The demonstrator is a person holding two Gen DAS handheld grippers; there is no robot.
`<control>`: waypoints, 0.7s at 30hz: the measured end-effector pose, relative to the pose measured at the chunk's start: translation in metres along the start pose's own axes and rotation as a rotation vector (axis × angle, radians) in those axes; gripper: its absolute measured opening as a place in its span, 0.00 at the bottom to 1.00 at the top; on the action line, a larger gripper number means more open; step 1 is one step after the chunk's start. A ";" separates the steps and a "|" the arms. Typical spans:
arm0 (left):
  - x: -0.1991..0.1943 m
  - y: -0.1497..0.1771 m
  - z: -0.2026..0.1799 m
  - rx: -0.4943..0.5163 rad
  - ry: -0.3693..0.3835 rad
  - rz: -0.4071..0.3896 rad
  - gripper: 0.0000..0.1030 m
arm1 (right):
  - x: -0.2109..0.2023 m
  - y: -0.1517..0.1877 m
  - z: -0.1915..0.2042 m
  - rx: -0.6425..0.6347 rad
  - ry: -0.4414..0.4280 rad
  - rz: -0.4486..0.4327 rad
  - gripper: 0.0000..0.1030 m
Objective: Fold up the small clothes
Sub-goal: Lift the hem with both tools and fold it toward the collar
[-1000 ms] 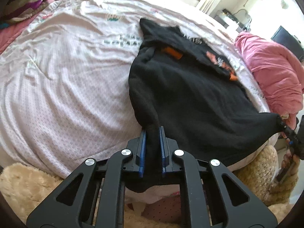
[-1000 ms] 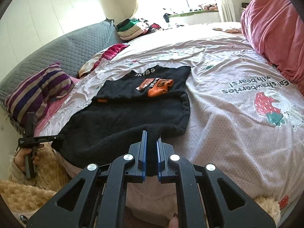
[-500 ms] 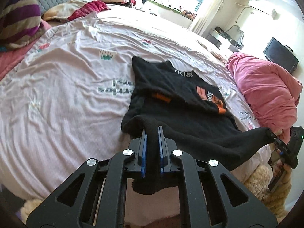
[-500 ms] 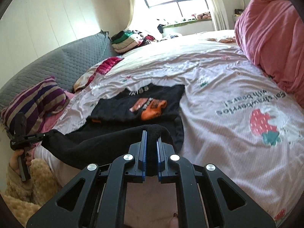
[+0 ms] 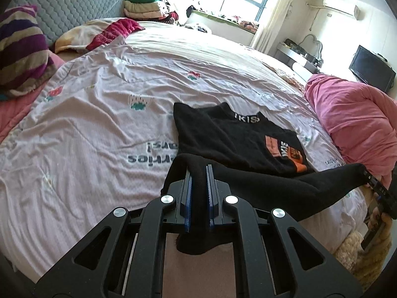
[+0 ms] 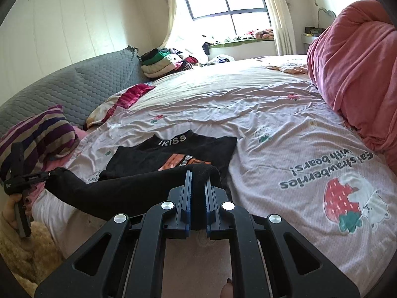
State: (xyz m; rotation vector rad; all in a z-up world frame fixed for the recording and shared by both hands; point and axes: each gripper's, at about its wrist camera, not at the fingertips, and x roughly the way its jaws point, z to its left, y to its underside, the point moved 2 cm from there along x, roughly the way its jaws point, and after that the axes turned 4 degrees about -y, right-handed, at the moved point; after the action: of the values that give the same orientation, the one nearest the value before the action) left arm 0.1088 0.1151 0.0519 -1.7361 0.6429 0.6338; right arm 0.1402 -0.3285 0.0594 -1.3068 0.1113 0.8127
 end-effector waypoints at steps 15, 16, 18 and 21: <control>0.024 -0.032 -0.009 0.006 -0.033 -0.023 0.04 | 0.027 -0.025 -0.009 -0.010 0.031 -0.014 0.07; 0.026 -0.035 -0.010 0.008 -0.037 -0.024 0.04 | 0.028 -0.027 -0.009 -0.010 0.033 -0.017 0.07; 0.030 -0.039 -0.011 0.014 -0.046 -0.025 0.04 | 0.032 -0.031 -0.011 -0.011 0.037 -0.018 0.07; 0.036 -0.044 -0.013 0.021 -0.059 -0.025 0.04 | 0.038 -0.037 -0.013 -0.014 0.043 -0.019 0.07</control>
State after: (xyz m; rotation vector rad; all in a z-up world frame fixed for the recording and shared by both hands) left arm 0.1660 0.1088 0.0593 -1.6970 0.5840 0.6558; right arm 0.1942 -0.3228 0.0662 -1.3368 0.1272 0.7712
